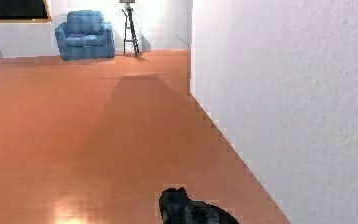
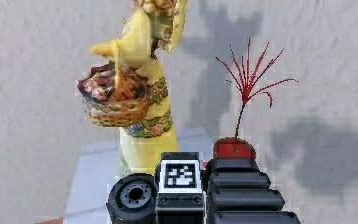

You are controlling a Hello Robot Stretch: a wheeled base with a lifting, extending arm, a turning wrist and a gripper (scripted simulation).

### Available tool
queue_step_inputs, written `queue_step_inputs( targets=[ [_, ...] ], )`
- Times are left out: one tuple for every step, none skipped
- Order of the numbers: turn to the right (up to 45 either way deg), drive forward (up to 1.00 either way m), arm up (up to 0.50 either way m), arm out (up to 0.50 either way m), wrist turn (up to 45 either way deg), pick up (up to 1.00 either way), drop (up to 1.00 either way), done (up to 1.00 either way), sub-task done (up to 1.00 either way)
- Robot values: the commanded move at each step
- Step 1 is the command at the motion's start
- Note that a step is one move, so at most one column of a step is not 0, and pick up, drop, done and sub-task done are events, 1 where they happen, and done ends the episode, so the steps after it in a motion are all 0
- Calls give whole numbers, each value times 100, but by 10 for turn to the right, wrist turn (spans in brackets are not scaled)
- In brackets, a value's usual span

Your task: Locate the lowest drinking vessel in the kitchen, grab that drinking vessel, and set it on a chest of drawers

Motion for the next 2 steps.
queue_step_inputs(
  targets=[
    [450, 0, 0, 0, 0, 0, 0, 0, 0],
    [120, 0, 0, 0, 0, 0, 0, 0, 0]
  ],
)
